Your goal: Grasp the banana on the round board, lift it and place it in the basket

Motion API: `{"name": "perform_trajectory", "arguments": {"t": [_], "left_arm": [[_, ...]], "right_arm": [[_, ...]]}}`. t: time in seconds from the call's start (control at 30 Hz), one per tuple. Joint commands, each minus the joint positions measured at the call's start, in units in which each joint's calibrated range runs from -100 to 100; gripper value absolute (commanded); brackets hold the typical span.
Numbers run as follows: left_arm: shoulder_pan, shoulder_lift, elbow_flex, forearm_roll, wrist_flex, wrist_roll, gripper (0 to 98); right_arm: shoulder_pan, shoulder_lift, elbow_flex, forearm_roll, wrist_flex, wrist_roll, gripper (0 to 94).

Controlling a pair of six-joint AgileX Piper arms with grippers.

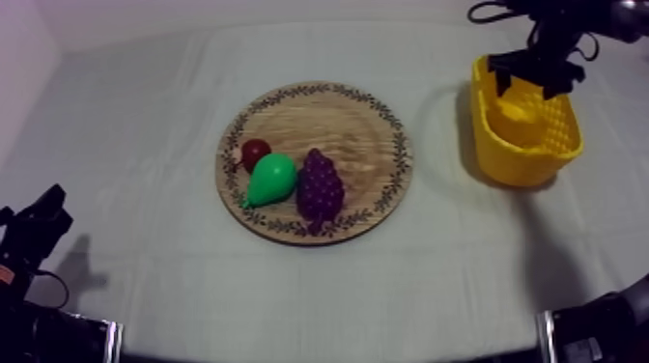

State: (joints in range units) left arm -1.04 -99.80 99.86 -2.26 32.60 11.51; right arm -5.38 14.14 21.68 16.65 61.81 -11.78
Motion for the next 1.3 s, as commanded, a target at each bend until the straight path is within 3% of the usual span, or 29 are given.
{"name": "perform_trajectory", "arguments": {"t": [0.0,0.23,0.63,0.87,1.0,1.27], "left_arm": [[-0.01,-0.03,0.03,-0.01,-0.02,-0.01,0.1],[-0.01,-0.03,0.03,-0.01,-0.02,-0.01,0.1],[-0.01,-0.03,0.03,-0.01,-0.02,-0.01,0.1],[-0.01,-0.03,0.03,-0.01,-0.02,-0.01,0.1],[-0.01,-0.03,0.03,-0.01,-0.02,-0.01,0.1],[-0.01,-0.03,0.03,-0.01,-0.02,-0.01,0.1]], "right_arm": [[-0.08,0.12,0.09,0.01,0.10,-0.16,82.4],[-0.04,0.24,-0.26,0.42,-0.09,-0.54,88.6],[0.89,-2.68,-2.87,0.13,1.33,0.43,89.3],[1.74,-11.81,-2.01,0.03,1.55,1.19,88.7],[2.29,-20.87,-0.20,-1.17,1.34,3.02,81.7],[1.64,-40.78,9.28,-3.28,-1.60,4.70,57.5]]}}
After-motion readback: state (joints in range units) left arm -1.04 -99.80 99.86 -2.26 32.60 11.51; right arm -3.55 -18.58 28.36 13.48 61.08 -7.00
